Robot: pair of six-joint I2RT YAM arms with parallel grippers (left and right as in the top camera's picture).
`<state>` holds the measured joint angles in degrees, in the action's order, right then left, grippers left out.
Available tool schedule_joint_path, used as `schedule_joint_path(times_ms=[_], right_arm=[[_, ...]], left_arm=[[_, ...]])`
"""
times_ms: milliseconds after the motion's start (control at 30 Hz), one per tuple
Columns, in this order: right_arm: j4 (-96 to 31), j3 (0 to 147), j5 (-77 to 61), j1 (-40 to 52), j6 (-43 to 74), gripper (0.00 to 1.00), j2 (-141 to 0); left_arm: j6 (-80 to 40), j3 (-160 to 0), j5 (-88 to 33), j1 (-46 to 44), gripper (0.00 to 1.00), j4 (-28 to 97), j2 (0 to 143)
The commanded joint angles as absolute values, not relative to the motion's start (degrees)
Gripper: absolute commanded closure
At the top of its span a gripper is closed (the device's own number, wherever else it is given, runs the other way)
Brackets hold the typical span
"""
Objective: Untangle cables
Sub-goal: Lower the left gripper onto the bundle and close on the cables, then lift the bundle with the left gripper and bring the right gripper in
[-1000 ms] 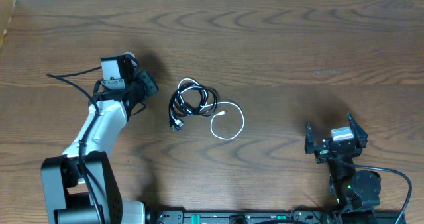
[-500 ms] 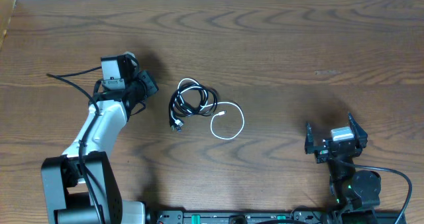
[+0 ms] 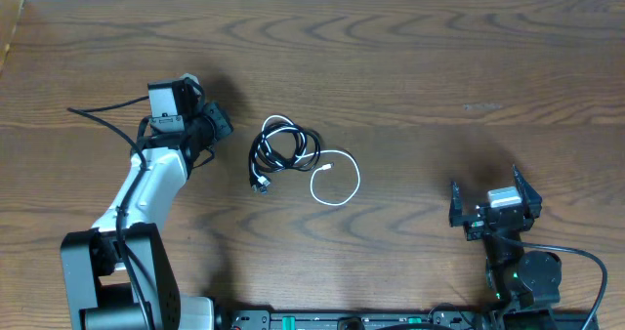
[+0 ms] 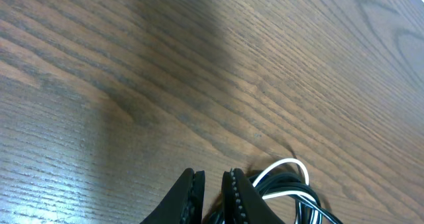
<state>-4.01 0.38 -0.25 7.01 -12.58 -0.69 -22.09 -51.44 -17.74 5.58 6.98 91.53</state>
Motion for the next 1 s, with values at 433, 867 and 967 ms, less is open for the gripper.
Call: schedule_joint_path(times_ms=[433,867,967], right_arm=[[0.36,0.67,-15.11,7.22,-4.56,0.01,-0.38],[-9.34,22.41,-15.49,7.18,-1.74,0.01,-14.70],[-12.38,28.99,-19.18,7.18,-1.74,0.01,-22.37]], left_arm=[[-21.65,-51.11,-24.40,3.11,0.56,4.82,91.74],[-17.04,-51.11,-16.84,-4.91,0.55,4.12,94.45],[-16.08,-51.11,-15.88,-5.58,0.55,3.36,96.07]])
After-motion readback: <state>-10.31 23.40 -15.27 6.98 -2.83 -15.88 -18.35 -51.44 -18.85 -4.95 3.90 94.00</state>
